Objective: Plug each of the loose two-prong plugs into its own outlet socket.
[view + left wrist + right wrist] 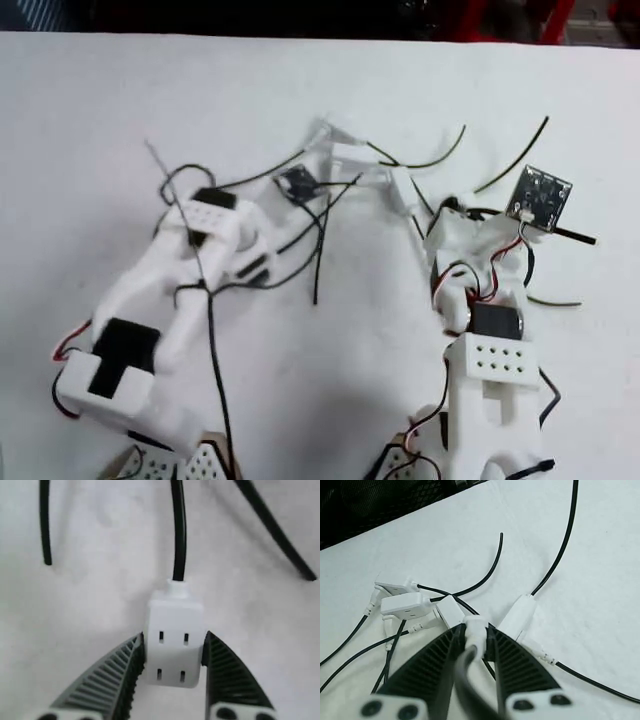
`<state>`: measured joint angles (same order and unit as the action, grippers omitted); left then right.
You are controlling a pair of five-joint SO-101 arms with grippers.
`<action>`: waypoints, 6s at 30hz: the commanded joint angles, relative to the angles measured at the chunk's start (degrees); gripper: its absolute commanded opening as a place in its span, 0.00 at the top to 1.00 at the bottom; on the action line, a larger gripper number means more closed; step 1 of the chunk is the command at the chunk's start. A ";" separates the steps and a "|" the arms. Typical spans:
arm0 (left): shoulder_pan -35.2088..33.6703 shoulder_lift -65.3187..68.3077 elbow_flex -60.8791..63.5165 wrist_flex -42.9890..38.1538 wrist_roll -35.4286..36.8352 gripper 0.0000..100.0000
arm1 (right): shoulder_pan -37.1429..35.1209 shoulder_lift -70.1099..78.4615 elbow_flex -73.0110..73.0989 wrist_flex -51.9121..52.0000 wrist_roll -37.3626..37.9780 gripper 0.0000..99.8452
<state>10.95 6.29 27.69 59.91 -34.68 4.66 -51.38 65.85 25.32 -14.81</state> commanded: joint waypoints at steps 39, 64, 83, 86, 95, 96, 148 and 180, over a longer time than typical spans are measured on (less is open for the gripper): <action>-28.70 -66.86 43.52 -14.51 18.81 0.72 | -42.15 -0.13 -3.16 11.56 19.78 0.98; -30.90 -84.88 58.37 -16.97 18.46 0.72 | -46.55 40.04 -26.02 5.05 24.09 0.98; -30.90 -84.88 58.90 -17.14 18.37 0.72 | -44.70 42.24 -27.52 8.92 24.18 0.98; -30.90 -84.88 58.90 -17.14 18.37 0.72 | -44.79 41.98 -30.77 13.76 24.09 0.98; -30.90 -84.88 58.90 -17.14 18.37 0.72 | -44.88 48.13 -34.90 17.80 24.09 0.98; -30.90 -84.88 58.90 -17.14 18.37 0.72 | -44.97 48.22 -34.90 17.80 24.09 0.98; -30.64 -84.97 60.57 -18.90 18.29 0.72 | -18.33 31.78 -55.56 47.69 30.15 0.97; -28.88 -106.24 63.74 -8.79 18.37 0.94 | -14.99 -41.54 14.59 30.90 30.07 0.98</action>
<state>-19.38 -94.90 89.93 49.98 -16.48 -11.16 -89.01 79.21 57.41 15.25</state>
